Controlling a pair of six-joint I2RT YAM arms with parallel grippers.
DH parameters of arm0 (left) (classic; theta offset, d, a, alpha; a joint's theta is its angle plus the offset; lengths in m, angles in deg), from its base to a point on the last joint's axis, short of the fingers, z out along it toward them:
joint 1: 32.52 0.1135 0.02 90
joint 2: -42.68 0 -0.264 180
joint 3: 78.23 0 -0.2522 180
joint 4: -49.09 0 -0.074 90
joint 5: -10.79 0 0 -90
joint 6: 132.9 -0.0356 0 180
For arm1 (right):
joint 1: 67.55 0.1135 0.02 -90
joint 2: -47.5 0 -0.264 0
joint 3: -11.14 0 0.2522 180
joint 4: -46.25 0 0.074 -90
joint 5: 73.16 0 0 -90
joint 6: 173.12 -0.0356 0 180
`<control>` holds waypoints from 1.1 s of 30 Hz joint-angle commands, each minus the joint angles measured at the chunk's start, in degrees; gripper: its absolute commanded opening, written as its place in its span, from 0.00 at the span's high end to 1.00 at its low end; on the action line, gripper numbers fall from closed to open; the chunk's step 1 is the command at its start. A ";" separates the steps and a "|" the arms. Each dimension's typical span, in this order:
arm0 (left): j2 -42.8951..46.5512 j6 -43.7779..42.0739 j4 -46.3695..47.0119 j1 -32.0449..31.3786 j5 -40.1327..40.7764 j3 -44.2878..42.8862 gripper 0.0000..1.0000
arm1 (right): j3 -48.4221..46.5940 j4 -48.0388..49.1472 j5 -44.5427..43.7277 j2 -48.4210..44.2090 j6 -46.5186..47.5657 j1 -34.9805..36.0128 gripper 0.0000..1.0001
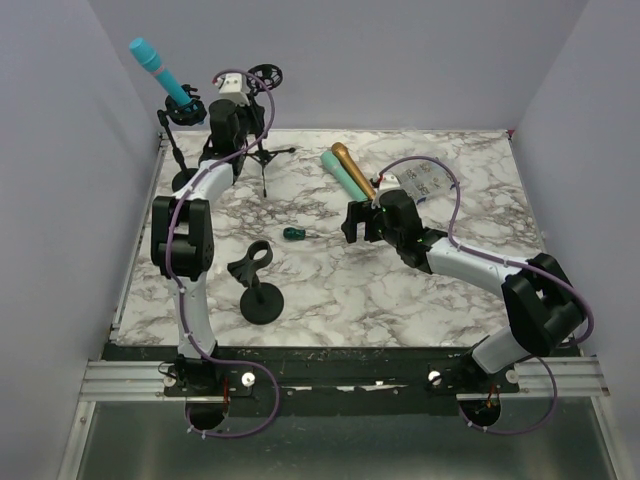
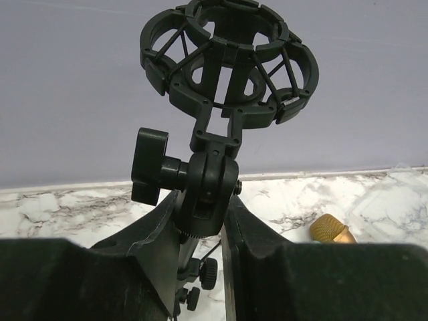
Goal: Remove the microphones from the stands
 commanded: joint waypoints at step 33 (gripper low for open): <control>40.12 7.84 -19.52 -0.93 -4.44 38.45 0.99 | -2.51 23.31 35.99 10.93 -40.42 -0.03 0.01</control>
